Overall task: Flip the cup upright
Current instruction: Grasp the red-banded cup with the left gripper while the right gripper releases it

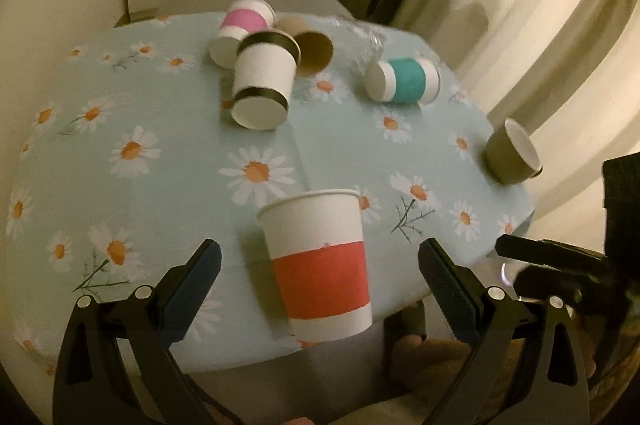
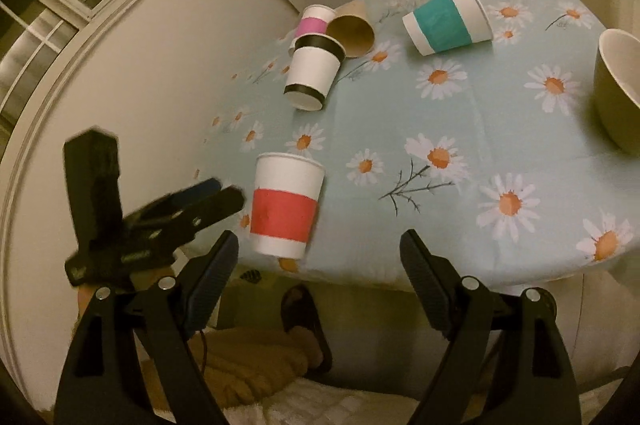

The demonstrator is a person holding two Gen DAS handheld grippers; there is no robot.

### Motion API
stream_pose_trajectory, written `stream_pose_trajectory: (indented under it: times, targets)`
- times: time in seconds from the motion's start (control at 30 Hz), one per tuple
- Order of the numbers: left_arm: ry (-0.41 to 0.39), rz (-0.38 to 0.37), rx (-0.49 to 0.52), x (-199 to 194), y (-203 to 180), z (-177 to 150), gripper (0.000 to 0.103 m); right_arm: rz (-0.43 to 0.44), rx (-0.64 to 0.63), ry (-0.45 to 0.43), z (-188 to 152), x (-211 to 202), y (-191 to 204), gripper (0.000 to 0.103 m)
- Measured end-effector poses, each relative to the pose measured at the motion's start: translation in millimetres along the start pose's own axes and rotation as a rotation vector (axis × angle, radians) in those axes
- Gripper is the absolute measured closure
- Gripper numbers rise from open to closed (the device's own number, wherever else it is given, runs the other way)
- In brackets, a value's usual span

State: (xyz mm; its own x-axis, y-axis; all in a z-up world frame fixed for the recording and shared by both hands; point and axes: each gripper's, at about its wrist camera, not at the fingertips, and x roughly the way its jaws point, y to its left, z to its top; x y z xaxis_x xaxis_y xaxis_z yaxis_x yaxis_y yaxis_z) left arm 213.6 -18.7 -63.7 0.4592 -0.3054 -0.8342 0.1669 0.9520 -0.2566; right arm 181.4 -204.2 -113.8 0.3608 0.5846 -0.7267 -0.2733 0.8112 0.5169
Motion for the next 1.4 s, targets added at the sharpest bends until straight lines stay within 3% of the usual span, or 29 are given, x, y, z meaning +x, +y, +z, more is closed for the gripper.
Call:
stream_pose_trajectory:
  times: [0.1, 0.43, 0.57, 0.7, 0.97, 1.4]
  targets:
    - [0.074, 0.022, -0.008, 17, -8, 7, 0.007, -0.002, -0.011, -0.008, 2, -4, -1, 0.021]
    - [0.175, 0.135, -0.010, 46, -19, 19, 0.009, 0.065, 0.005, -0.056, 2, -32, -10, 0.021]
    - [0.209, 0.171, -0.022, 56, -19, 20, 0.021, 0.077, 0.024, -0.063, 3, -40, -18, 0.021]
    - [0.223, 0.199, -0.025, 63, -21, 22, 0.022, 0.085, 0.041, -0.068, 3, -45, -23, 0.021]
    - [0.260, 0.236, -0.038, 74, -19, 24, 0.026, 0.089, 0.052, -0.086, 3, -53, -29, 0.021]
    - [0.303, 0.231, -0.023, 81, -21, 25, 0.036, 0.082, 0.052, -0.082, 4, -53, -31, 0.021]
